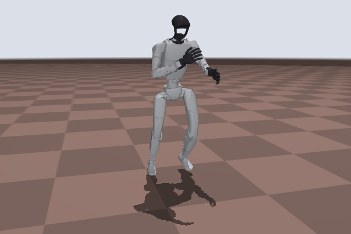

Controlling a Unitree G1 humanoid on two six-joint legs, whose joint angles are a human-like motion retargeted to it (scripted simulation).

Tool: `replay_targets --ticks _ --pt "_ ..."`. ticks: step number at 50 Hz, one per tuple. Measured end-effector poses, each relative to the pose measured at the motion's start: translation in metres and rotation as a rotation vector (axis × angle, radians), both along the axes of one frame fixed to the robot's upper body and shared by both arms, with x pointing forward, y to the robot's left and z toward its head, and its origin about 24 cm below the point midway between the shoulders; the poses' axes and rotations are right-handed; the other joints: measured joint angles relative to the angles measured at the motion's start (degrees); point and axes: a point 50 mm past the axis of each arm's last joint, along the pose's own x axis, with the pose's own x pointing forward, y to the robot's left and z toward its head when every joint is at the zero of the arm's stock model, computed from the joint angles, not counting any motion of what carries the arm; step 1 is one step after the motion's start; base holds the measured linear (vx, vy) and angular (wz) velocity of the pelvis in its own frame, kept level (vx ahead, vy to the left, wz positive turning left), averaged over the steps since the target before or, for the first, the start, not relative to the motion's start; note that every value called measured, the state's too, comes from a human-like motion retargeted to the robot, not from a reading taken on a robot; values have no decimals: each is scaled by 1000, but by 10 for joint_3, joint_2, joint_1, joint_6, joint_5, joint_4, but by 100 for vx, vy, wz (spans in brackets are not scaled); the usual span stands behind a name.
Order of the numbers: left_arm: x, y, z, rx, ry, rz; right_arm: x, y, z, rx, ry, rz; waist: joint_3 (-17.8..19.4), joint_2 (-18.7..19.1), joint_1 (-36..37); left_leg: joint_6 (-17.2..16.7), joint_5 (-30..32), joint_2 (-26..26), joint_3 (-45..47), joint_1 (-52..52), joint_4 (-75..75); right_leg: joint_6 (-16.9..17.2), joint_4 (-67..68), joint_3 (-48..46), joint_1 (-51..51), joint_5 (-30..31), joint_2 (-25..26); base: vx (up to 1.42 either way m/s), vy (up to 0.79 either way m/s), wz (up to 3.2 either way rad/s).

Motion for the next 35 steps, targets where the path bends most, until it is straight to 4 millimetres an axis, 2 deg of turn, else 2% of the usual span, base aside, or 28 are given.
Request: replay_targets --ticks 3,5,7,8,9,11,13,15,17,18,20,23,27,30,32,33,35 --pt "-20 35 4 105 42 143 -20 20 35 63 -147 99 10 -17 111 -47 31 -3 30 13 -245 15 -42 36 58 78 -1 119 19 -134" --pt "-30 56 8 159 61 240 -32 27 45 87 -184 183 16 -8 168 -83 17 13 53 22 -363 21 -54 52 108 105 7 125 29 -114" --pt "-36 73 14 211 58 337 -38 28 46 93 -154 277 23 0 199 -101 37 21 51 21 -397 22 -60 56 165 121 7 125 34 -50" --pt "-36 80 17 239 50 384 -38 27 45 88 -115 326 27 0 202 -97 59 17 34 19 -381 20 -59 53 193 128 2 123 36 28" --pt "-33 84 18 269 42 423 -35 26 40 76 -63 364 34 -5 195 -84 51 5 18 15 -337 22 -49 45 218 135 -6 122 36 83" --pt "-21 87 18 328 32 474 -27 19 23 44 39 376 54 -18 169 -52 -18 -22 -4 17 -221 37 2 32 254 151 -22 121 33 116" --pt "4 82 13 342 21 501 -15 4 -5 -17 81 225 75 -27 145 -34 -84 -37 -13 42 -141 54 122 31 241 142 -25 119 24 82" --pt "42 66 14 236 -51 523 -4 -21 -39 -152 74 -74 78 -40 122 -25 -109 -47 -17 66 -123 46 282 37 156 81 -33 111 18 34" --pt "78 34 27 32 -172 495 -2 -51 -81 -306 166 -273 61 -42 79 -19 -105 -47 -28 91 -147 10 385 25 55 16 -35 104 16 34" --pt "93 14 36 -56 -225 446 -7 -68 -103 -365 262 -306 49 -34 48 -18 -96 -43 -39 106 -164 -11 409 10 13 -7 -30 103 14 64" --pt "114 -32 57 -153 -308 280 -25 -103 -140 -441 498 -311 27 -2 -30 -24 -67 -29 -73 138 -197 -39 409 -31 -46 -38 -8 103 10 104" --pt "124 -94 96 -116 -421 -80 -54 -160 -167 -558 742 -395 13 54 -168 -50 -1 0 -130 197 -244 -30 302 -87 -85 -55 38 106 -1 143" --pt "110 -157 152 74 -605 -583 -73 -220 -167 -674 894 -538 9 98 -331 -79 83 15 -187 256 -283 13 44 -122 -118 -30 65 108 -15 121" --pt "85 -188 174 159 -709 -873 -74 -246 -155 -669 937 -605 15 110 -413 -90 112 11 -220 308 -286 47 -117 -162 -131 -35 58 115 -26 68" --pt "70 -198 177 140 -729 -1018 -71 -250 -140 -648 872 -645 28 116 -433 -81 123 8 -233 329 -242 45 -138 -185 -131 -6 57 118 -29 -3" --pt "65 -198 175 120 -726 -1068 -69 -247 -134 -632 817 -664 37 122 -431 -72 127 6 -234 327 -196 28 -123 -185 -129 6 61 118 -30 -65" --pt "65 -189 160 77 -662 -1072 -60 -230 -125 -610 680 -686 52 140 -410 -68 153 13 -226 297 -74 -24 -40 -165 -136 -35 82 118 -28 -117"
